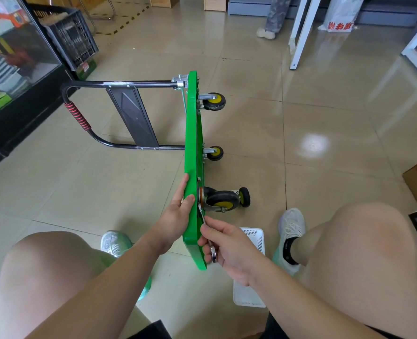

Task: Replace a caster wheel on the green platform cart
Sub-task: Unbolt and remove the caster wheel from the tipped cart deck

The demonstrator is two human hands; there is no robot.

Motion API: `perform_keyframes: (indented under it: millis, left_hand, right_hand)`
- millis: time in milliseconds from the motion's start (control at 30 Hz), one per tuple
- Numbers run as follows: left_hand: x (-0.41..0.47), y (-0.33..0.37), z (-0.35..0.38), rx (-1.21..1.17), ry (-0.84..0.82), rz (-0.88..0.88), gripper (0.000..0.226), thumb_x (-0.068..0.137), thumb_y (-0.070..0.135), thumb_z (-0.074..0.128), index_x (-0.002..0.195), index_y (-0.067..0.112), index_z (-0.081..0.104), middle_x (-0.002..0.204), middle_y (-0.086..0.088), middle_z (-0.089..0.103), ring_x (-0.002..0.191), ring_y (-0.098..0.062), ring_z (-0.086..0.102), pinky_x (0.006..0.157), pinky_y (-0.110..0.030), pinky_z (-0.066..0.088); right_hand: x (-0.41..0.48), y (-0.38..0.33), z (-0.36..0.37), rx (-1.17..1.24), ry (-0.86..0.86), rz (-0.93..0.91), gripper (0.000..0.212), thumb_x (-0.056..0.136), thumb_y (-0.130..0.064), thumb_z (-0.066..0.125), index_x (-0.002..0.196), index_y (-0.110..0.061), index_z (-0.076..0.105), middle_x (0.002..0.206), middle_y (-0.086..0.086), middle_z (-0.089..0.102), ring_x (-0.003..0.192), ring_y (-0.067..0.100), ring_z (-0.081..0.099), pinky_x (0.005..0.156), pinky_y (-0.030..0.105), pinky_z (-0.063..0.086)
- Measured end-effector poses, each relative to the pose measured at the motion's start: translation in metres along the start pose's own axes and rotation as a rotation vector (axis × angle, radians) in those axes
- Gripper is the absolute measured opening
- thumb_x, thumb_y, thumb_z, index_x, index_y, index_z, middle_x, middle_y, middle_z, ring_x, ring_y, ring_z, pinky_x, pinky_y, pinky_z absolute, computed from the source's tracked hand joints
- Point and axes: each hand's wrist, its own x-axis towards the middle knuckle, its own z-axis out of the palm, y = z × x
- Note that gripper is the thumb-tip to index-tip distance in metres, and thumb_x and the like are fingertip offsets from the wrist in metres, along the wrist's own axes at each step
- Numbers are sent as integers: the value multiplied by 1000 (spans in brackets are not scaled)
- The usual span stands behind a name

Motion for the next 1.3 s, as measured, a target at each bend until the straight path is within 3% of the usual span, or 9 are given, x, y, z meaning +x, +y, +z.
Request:
perform_keyframes:
  millis: [233,300,400,567,667,900,1067,1167,1300]
  left_hand:
    - [-4,3,0,-6,-10,-6,50,113,32,35,141,71,25,138,12,62,110,-20,69,97,-38,57]
    - [-5,4,0,-3,-7,-6,50,113,33,35,137,75,26,143,11,59,116,-18,67,102,-40,55]
    - [-5,5,2,-9,-8,-16,50,113,34,35,130,81,27,147,11,55,119,-17,66,105,-46,54]
    - [-4,3,1,-2,-15,-10,49,113,34,34,139,74,23,150,8,52,124,-17,63,108,-48,51]
    - [-4,4,1,-6,-17,-5,50,113,34,34,133,79,24,151,8,51,125,-16,62,109,-47,50]
    - [-5,5,0,-26,-29,-16,50,113,33,34,140,73,22,152,9,49,122,-16,63,105,-47,53]
    - [-5,6,1,-37,-9,-19,53,113,34,36,124,85,29,147,11,53,121,-19,65,104,-50,54]
    - [-5,6,1,-29,-3,-16,54,112,34,36,122,87,28,148,11,52,122,-19,64,105,-50,53]
    - [-5,4,1,-23,-16,-3,53,112,37,35,124,88,27,148,11,51,122,-21,64,104,-52,53]
  right_hand:
    - [5,8,-1,-74,28,-43,20,104,-17,55,115,-14,71,72,4,53,57,15,41,51,25,39]
    - [6,13,-3,-119,34,-57,26,103,-14,54,122,-21,70,70,4,51,55,16,39,49,25,38]
    - [5,31,-9,-186,101,-70,47,103,-8,52,142,-32,55,62,1,45,52,15,37,48,23,38]
    - [11,42,-16,-253,104,-69,54,102,-11,56,151,-30,44,74,1,61,55,13,51,54,26,47]
    - [14,44,-19,-266,64,-76,55,101,-14,59,151,-33,44,80,3,64,60,15,55,61,32,53]
    - [24,48,-28,-443,132,-72,56,101,-16,60,150,-37,44,82,2,73,64,16,60,68,27,52]
    - [20,46,-28,-427,152,-78,54,100,-12,59,146,-38,48,71,2,66,60,14,56,62,24,50]
    - [8,47,-27,-345,168,-82,47,100,-13,60,140,-39,56,75,5,66,61,18,56,63,31,53]
    - [-5,45,-22,-162,223,-64,42,100,-9,59,139,-25,58,75,9,65,55,21,54,55,32,53]
